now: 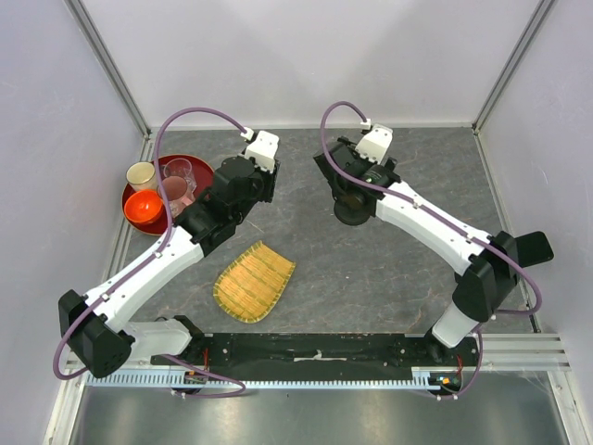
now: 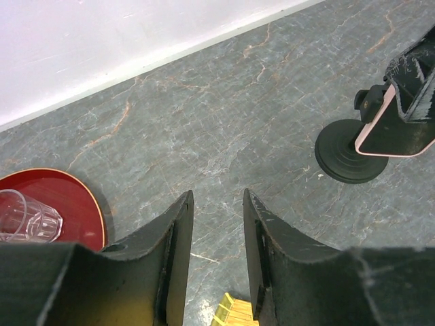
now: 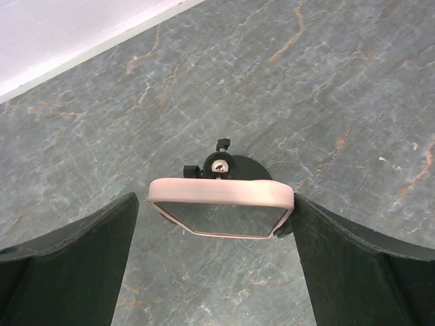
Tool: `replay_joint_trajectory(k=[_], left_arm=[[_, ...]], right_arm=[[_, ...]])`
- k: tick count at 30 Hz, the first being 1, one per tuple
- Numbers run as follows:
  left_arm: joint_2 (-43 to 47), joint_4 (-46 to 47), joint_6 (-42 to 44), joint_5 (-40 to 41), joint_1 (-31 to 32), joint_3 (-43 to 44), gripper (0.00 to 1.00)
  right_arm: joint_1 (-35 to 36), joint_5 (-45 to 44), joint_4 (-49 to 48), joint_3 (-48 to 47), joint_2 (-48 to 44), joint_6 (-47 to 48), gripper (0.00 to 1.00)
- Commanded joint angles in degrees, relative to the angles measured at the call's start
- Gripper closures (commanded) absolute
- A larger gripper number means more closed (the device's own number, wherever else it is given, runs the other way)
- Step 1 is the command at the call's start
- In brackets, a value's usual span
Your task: Place the phone on the phone stand
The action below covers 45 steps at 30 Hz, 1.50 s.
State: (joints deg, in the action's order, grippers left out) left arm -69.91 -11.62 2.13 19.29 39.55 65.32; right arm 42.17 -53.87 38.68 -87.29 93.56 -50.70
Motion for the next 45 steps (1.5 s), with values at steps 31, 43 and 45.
replay_joint_trajectory(k=[31, 43, 45], left_arm=[[2.1, 1.5, -1.6, -2.2, -0.3, 2.4, 0.60], [-2.3, 3.9, -2.2, -33.0, -0.3, 3.1, 0.57], [-4.3, 5.3, -3.2, -41.8, -0.3, 3.0, 0.57]], right_arm=[[0.4, -10.9, 15.9, -11.3, 3.7, -1.5, 0.73], [-18.4, 37.7, -16.3, 12.3, -19.8, 34.0, 0.02], [-22.9, 45.0, -18.5, 16.7, -23.0, 34.3, 0.02]])
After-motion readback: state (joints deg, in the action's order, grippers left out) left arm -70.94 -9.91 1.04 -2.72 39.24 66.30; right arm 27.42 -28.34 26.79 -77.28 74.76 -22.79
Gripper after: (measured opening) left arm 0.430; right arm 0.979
